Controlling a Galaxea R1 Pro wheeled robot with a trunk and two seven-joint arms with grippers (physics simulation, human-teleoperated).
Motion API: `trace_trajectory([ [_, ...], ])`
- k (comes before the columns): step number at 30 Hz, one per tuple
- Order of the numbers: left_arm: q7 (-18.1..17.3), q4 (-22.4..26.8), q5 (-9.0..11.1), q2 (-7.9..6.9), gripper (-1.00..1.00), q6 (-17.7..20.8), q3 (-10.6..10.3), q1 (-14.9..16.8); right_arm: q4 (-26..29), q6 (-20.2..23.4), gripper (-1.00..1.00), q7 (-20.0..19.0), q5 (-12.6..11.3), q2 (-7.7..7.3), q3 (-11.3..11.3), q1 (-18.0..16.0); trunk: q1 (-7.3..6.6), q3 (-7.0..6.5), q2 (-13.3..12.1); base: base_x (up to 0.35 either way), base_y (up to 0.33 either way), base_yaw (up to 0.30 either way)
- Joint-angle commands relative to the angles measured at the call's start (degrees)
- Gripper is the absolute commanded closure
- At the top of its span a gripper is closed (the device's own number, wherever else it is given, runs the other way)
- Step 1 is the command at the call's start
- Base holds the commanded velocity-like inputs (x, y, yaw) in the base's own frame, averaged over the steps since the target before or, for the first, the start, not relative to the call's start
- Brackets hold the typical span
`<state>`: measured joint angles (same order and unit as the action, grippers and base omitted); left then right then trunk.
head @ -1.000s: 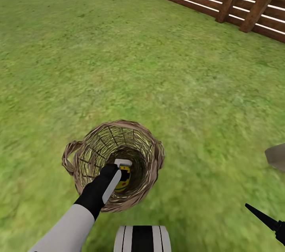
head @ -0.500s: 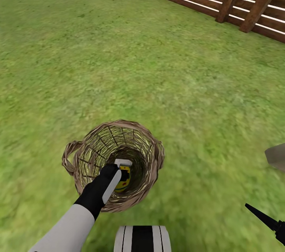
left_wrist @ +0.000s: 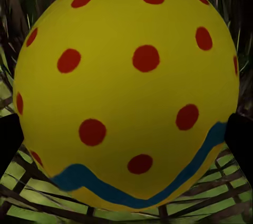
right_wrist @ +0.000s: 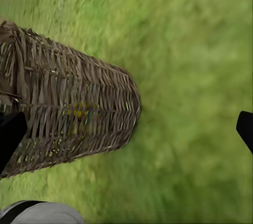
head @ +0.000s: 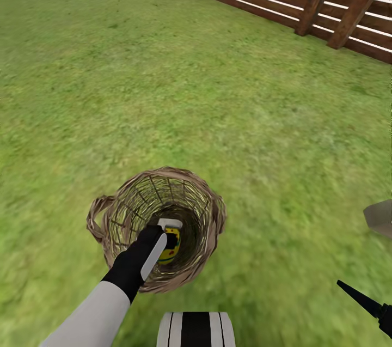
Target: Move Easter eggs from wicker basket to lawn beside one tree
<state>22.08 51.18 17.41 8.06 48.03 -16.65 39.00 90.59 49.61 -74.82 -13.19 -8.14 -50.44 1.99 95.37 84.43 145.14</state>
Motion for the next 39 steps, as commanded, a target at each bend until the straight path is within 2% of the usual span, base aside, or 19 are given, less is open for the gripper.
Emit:
trace_trajectory([
  [1,0.5,0.0,0.6,-0.02,1.00,0.1,-0.1,0.1,0.0,0.4,-1.00,0.0,-0.3,0.00,0.0,0.0,-0.03,-0.20,0.0,0.000,0.000,0.000],
  [9,0.4,-0.1,0.6,0.02,1.00,0.5,-0.2,0.2,0.0,0.4,-1.00,0.0,-0.3,0.05,0.0,0.0,-0.23,-1.97,-0.1,0.000,0.000,0.000],
  [14,0.3,0.0,0.7,0.11,1.00,2.8,-0.2,0.3,0.0,0.4,-1.00,0.0,-0.2,0.06,0.0,0.0,-0.36,-3.08,-0.2,0.000,0.000,0.000],
  [25,0.2,0.4,0.8,0.11,1.00,3.3,-0.1,0.3,0.0,0.4,-1.00,0.5,0.0,0.16,0.0,0.0,-0.65,-5.52,-0.3,-0.080,0.000,0.000],
  [32,0.2,4.4,0.7,0.03,1.00,5.1,-0.1,0.1,-0.1,0.4,-1.00,0.5,0.0,0.22,0.0,0.0,-0.83,-7.07,-0.4,-0.001,0.000,0.000],
  [39,0.3,10.1,0.7,-0.05,1.00,11.8,0.0,0.0,0.0,0.4,-1.00,0.6,0.0,0.21,0.0,0.0,-1.01,-8.62,-0.5,-0.012,0.000,0.000],
])
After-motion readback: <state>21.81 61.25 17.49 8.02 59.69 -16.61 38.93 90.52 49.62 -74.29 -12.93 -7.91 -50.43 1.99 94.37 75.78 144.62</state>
